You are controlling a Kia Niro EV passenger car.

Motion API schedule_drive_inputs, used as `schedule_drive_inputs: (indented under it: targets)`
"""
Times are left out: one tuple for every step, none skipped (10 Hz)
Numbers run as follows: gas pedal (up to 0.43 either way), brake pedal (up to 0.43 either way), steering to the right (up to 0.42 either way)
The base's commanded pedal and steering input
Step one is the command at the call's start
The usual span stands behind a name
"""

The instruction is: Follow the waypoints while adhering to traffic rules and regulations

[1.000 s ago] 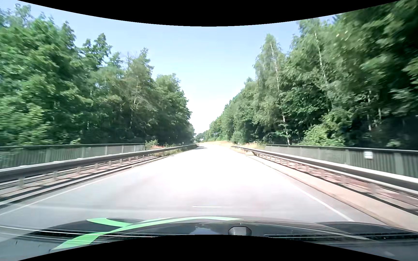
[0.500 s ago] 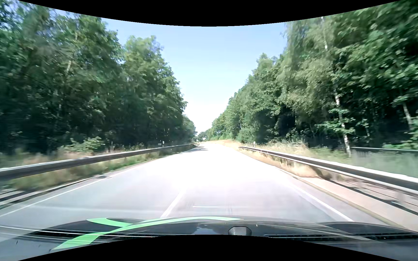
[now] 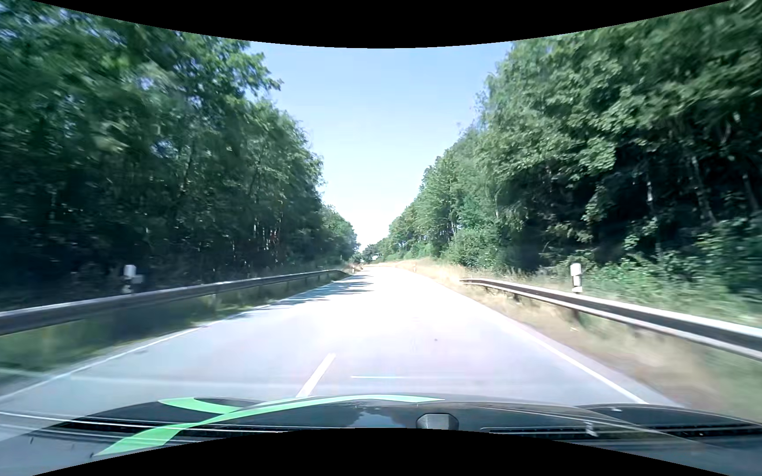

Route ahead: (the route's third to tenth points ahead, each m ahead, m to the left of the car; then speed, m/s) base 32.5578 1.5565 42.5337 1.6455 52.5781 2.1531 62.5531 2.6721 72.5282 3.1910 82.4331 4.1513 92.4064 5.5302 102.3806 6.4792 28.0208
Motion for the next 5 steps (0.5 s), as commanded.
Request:
schedule_drive_inputs:
  targets:
    - [0.311,0.000,-0.007]
    - [0.299,0.000,-0.007]
    - [0.287,0.000,-0.007]
    - [0.280,0.000,-0.008]
    - [0.280,0.000,-0.008]
